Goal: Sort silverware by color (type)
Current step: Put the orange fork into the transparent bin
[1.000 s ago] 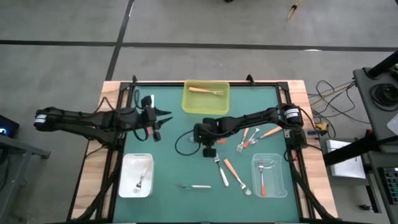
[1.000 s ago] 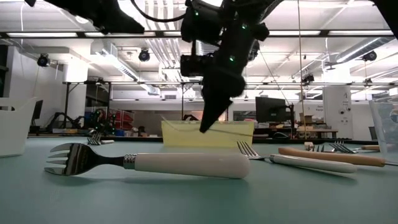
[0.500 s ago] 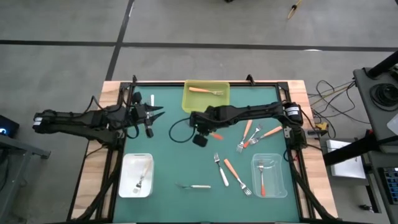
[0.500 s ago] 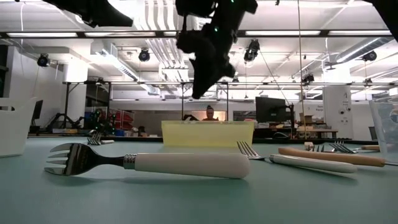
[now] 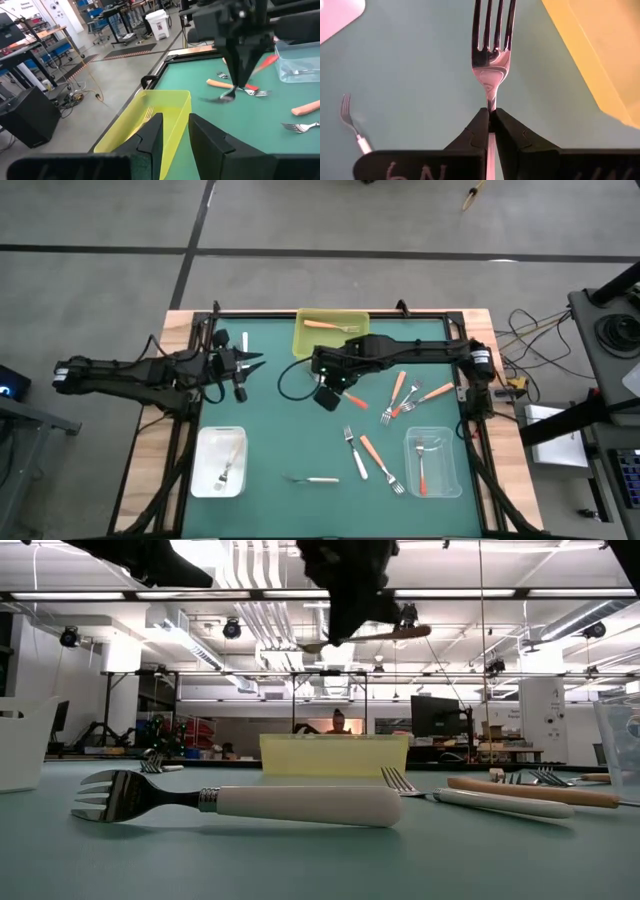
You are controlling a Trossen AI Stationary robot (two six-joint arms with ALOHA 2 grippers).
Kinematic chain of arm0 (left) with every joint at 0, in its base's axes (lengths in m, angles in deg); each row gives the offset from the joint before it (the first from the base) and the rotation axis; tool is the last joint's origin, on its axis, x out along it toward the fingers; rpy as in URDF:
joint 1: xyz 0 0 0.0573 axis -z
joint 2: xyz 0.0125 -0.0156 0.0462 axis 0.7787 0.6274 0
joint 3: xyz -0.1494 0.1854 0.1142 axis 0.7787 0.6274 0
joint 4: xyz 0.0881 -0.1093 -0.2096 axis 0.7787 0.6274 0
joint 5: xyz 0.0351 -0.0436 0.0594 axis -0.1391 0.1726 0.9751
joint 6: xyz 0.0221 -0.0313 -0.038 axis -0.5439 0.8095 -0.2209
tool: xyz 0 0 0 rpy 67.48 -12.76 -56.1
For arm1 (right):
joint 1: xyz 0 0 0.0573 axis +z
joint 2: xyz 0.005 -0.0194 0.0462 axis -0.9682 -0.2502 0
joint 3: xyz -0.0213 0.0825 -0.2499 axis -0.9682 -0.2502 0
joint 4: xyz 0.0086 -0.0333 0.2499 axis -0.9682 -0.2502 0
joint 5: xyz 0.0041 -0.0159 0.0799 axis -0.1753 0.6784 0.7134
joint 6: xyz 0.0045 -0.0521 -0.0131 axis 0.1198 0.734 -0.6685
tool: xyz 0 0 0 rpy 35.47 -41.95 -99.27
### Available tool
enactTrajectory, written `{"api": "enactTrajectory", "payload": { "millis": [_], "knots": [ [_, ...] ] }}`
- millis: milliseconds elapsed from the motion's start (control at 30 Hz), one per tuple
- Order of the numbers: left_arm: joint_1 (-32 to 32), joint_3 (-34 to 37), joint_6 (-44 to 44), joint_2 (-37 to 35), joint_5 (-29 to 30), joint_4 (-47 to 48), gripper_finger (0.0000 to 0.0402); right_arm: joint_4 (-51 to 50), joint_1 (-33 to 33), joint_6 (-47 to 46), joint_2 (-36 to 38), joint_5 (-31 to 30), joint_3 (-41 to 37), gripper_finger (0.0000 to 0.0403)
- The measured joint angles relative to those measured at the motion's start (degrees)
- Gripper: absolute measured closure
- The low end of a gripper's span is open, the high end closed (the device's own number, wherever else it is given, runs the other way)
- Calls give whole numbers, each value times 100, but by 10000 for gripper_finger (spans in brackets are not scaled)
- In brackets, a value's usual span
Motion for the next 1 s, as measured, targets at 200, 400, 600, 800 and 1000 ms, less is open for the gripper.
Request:
{"api": "enactTrajectory", "payload": {
  "millis": [200,400,600,800,1000],
  "knots": [
    [0,0,2,13,0,-18,326,-50,89,-536,539,-18,-463,392],
    [0,2,-9,95,-2,-18,326,-28,239,-1358,1167,-66,-1176,392],
    [0,2,-34,153,-2,-17,326,69,591,-2540,1927,-43,-2082,392],
    [0,2,-62,140,-2,-42,326,119,1105,-4057,2692,-145,-2980,392],
    [0,2,-185,149,-4,-93,326,300,1647,-5408,3238,-364,-3655,392]
  ]
}}
